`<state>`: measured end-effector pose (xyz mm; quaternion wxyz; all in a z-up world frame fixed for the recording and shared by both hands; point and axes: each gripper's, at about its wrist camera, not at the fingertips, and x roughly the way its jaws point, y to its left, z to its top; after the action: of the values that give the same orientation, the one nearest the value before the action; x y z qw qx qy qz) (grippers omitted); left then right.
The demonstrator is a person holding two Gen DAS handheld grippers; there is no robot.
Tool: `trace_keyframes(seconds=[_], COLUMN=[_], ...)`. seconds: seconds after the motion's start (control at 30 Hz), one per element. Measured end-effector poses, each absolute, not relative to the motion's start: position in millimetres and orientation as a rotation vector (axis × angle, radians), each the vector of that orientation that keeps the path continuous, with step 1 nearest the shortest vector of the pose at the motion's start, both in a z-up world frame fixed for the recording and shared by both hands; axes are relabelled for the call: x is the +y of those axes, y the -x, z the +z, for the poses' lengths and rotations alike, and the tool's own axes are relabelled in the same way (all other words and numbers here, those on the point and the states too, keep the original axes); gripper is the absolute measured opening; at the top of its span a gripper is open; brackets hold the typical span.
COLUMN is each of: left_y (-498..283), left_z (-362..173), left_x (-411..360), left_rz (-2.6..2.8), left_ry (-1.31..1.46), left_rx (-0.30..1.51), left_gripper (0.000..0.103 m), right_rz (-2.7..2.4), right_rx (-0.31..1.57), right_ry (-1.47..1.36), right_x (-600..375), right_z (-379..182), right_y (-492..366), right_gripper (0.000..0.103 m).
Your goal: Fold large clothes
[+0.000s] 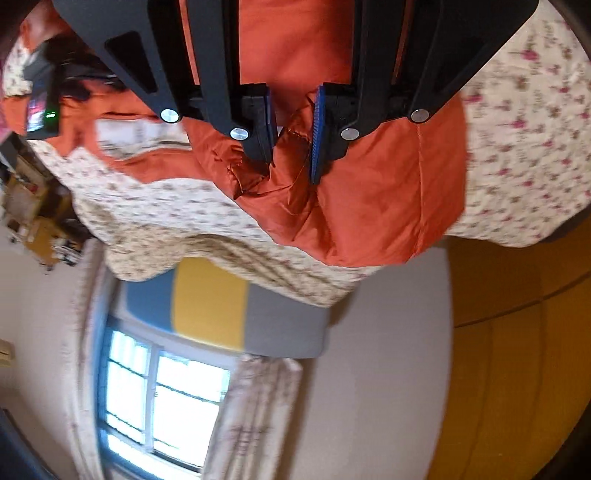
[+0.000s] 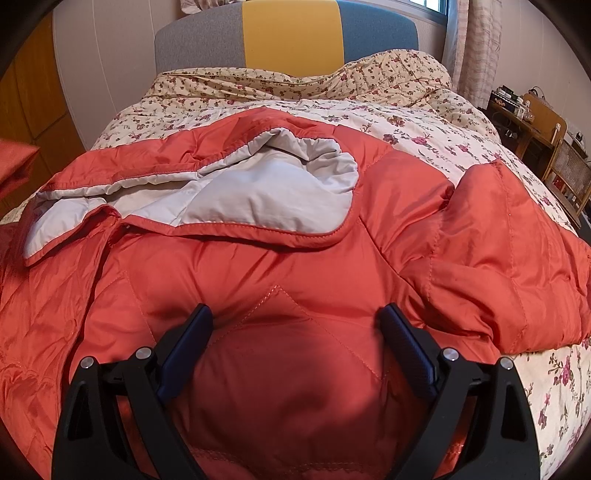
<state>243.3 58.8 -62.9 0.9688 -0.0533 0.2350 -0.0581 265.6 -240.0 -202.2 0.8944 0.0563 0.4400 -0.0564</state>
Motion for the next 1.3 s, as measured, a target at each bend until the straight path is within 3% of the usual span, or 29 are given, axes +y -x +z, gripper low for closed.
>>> trace_keyframes(seconds=[0.3, 0.57, 0.6, 0.67, 0.87, 1.03, 1.17, 1.3], left_y=[-263, -274, -277, -275, -243, -224, -241, -276], left_z=[-106, -151, -155, -157, -142, -120, -113, -133], left_x=[-43, -78, -79, -75, -55, -33, 4, 38], left_rz=[-0.288, -0.338, -0.340, -0.338, -0.385, -0.407, -0.252, -0.063], left_ry=[0.062, -0.001, -0.004, 0.004, 0.076, 0.084, 0.070, 0.067], left_rx=[0.595, 0.720, 0.747, 0.768, 0.713, 0.655, 0.601, 0.670], left_gripper=[0.016, 0.017, 0.022, 0.055, 0.082, 0.083, 0.083, 0.083], right_rz=[-0.115, -0.112, -0.111, -0.112, -0.106, -0.141, -0.198, -0.054], right_rx=[0.912, 0.912, 0.912, 0.912, 0.911, 0.922, 0.782, 0.712], right_ry=[-0.120, -0.124, -0.125, -0.124, -0.134, -0.211, -0.336, -0.226], right_x=[-240, -240, -239, -239, -240, -256, -275, -229], right_z=[-202, -202, -202, -202, -202, -185, -147, -121], right_y=[-265, -266, -266, -266, -265, -254, -220, -223], right_gripper=[0.093, 0.093, 0.093, 0.093, 0.093, 0.092, 0.092, 0.092])
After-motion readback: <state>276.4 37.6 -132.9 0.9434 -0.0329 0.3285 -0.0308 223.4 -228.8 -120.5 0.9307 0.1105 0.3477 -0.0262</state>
